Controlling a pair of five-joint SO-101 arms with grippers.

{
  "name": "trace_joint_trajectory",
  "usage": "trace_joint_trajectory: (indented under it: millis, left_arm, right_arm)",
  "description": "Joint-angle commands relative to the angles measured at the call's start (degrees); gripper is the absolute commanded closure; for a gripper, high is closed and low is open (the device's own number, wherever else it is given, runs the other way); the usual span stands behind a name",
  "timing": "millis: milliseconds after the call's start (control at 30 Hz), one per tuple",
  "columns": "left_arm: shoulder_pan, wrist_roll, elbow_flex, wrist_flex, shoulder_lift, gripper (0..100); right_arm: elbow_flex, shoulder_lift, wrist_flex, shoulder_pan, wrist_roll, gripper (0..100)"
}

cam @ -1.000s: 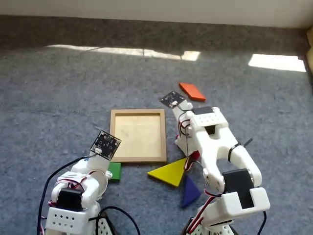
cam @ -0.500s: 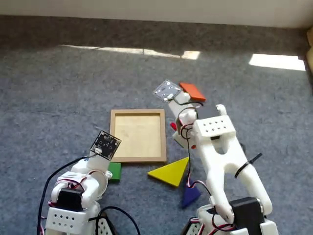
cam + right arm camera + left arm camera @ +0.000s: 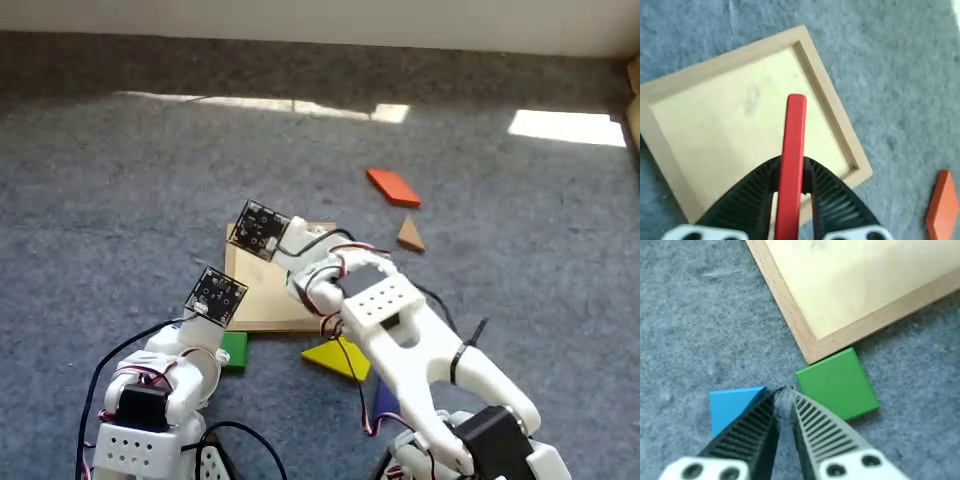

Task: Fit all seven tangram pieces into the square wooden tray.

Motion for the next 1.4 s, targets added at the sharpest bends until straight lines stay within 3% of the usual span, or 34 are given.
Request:
trace_joint_trajectory:
  millis: [0,167,300,533,700,800,967,1067,1167,1367]
  left_arm:
    - [0.48,-0.53,1.01,0.26,-1.98,99]
    - [0.48,-0.53,1.01,0.26,-1.98,99]
    - [0.48,-0.53,1.01,0.26,-1.98,99]
    - [0.48,-0.53,1.01,0.26,-1.98,99]
    - [0.48,-0.53,1.01,0.26,-1.98,99]
    - [0.48,-0.53,1.01,0.26,-1.98,99]
    - [0.48,-0.53,1.01,0.26,-1.98,99]
    - [0.48,-0.53,1.01,0.26,-1.98,99]
    - [0.48,-0.53,1.01,0.26,-1.98,99]
    - [0.48,-0.53,1.01,0.26,-1.98,99]
  right_arm:
    - [2.15,-2.68,-8.04,-2.77,0.09,93.2]
    - [3.47,-2.68,-8.04,-4.88,-3.87,79.8]
    - [3.65,-3.21,-7.6,-5.49,-4.84,79.3]
    - [3.03,-3.3,4.26,-6.46,-5.19,80.7]
    - [3.03,-4.53,4.44,-7.16,-5.8,83.8]
    - [3.03,-9.1,4.88,-8.13,-10.02,83.5]
    - [3.12,-17.63,12.26,-9.98,-10.9,72.3]
    - [3.12,-21.58,15.43,-9.71,-10.9,72.1]
    - [3.47,-24.4,17.01,-8.57,-10.9,76.7]
    - [3.65,-22.64,16.66,-2.07,-10.9,99.8]
